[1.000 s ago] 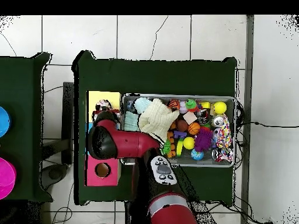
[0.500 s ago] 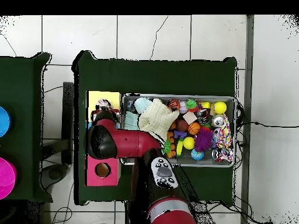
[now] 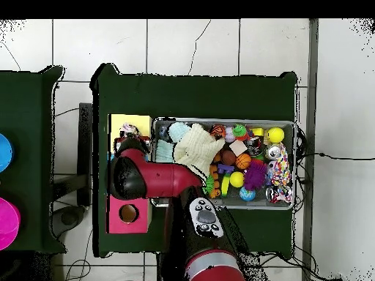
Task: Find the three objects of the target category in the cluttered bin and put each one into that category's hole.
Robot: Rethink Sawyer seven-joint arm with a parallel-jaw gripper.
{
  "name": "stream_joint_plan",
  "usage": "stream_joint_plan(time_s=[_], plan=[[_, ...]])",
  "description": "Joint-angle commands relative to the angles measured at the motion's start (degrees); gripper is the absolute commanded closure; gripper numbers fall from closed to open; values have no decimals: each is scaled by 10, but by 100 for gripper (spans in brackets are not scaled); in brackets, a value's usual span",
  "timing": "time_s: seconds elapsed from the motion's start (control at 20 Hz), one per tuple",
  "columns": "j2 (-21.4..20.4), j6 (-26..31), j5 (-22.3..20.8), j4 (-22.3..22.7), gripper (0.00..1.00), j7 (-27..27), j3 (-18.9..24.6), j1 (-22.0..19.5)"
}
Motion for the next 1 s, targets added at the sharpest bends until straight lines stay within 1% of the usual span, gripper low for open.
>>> stream_joint_plan(time_s=[0.05,0.1,0.15,0.65,0.85,1.0], plan=[[10,66,15,0,100,93,4,-10],[10,67,15,-1,100,92,2,-9],[10,68,16,-1,0,92,1,-7],[10,61,13,1,0,93,1,-9],[-9,70,19,3,0,96,-7,-3],[-32,92,24,8,0,96,-7,-2]])
